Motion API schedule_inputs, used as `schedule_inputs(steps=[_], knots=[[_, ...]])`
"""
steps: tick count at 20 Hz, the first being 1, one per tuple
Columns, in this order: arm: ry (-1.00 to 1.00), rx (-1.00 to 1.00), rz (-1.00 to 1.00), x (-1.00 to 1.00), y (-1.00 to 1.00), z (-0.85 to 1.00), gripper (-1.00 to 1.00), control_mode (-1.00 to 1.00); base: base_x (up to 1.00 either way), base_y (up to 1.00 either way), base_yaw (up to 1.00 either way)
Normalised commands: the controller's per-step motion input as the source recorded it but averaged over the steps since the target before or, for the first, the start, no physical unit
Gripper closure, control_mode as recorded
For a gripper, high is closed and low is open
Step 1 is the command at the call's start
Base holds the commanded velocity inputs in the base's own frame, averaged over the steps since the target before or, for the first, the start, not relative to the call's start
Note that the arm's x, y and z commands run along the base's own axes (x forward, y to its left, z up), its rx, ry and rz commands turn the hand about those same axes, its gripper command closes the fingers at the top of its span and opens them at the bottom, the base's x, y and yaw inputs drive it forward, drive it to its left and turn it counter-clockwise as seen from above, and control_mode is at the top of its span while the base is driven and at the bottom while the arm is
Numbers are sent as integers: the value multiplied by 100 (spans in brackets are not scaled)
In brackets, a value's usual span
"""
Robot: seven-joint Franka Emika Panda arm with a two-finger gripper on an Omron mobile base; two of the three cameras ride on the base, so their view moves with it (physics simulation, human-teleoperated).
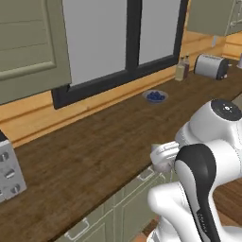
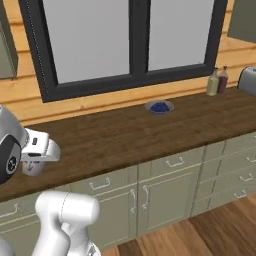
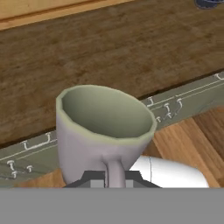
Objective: Gather all objects into one cabinet and sort the glasses and bowls to opposite sides.
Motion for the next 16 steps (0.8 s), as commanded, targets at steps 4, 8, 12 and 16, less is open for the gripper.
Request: schedule_inputs(steps=[4, 8, 12, 16], knots=[[0, 0, 0, 0, 0, 0, 100, 100, 22, -25, -50], [0, 0, 0, 0, 0, 0, 100, 100, 22, -32, -51], [0, 0, 0, 0, 0, 0, 100, 100, 17, -32, -49], [0, 0, 0, 0, 0, 0, 100, 100, 27, -36, -46]])
